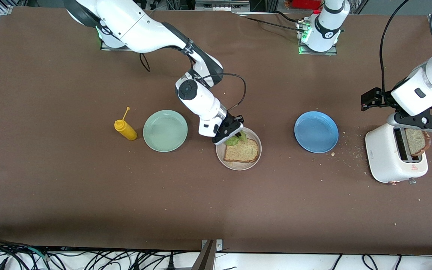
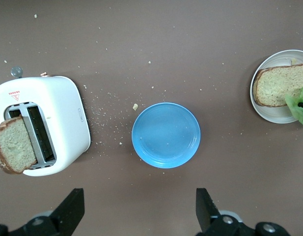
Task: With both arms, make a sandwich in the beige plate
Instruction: 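Lower the lettuce onto the bread and open the right gripper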
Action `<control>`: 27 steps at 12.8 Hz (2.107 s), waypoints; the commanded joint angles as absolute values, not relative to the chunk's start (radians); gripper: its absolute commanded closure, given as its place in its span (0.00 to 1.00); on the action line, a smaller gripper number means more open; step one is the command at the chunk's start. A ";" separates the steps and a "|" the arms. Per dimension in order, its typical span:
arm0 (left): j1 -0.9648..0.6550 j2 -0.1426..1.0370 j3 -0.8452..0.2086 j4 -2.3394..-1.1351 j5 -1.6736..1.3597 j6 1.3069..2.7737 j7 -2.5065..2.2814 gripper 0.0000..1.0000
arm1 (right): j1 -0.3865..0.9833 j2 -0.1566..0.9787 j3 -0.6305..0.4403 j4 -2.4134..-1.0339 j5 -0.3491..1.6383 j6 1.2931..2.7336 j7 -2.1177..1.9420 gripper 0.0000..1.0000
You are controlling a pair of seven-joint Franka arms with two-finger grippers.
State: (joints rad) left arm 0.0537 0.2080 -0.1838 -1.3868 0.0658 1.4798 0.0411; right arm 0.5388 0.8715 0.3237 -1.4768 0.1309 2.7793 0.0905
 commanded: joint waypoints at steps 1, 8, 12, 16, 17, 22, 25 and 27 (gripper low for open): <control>0.058 0.204 -0.186 -1.378 0.060 1.463 0.040 0.00 | 0.526 0.887 0.327 -1.436 0.129 2.796 0.013 1.00; 0.058 0.204 -0.184 -1.378 0.060 1.463 0.040 0.00 | 0.532 0.928 0.316 -1.420 0.129 2.874 -0.074 1.00; 0.058 0.204 -0.186 -1.378 0.060 1.463 0.040 0.00 | 0.538 0.950 0.316 -1.420 0.123 2.925 -0.083 0.89; 0.058 0.204 -0.186 -1.378 0.060 1.463 0.040 0.00 | 0.534 0.934 0.316 -1.420 0.126 2.922 -0.080 0.00; 0.060 0.204 -0.184 -1.378 0.060 1.463 0.040 0.00 | 0.531 0.927 0.316 -1.420 0.127 2.916 -0.080 0.00; 0.058 0.204 -0.184 -1.378 0.060 1.463 0.040 0.00 | 0.526 0.898 0.316 -1.430 0.135 2.912 -0.080 0.00; 0.060 0.204 -0.186 -1.378 0.060 1.463 0.040 0.00 | 0.473 0.775 0.316 -1.521 0.138 2.757 -0.081 0.00; 0.058 0.204 -0.184 -1.378 0.060 1.463 0.040 0.00 | 0.414 0.669 0.316 -1.627 0.140 2.660 -0.083 0.00</control>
State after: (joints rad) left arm 0.0545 0.2080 -0.1835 -1.3868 0.0658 1.4796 0.0411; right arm 0.4769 0.8096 0.3098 -1.4715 0.1299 2.7329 -0.0665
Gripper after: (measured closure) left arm 0.000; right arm 0.000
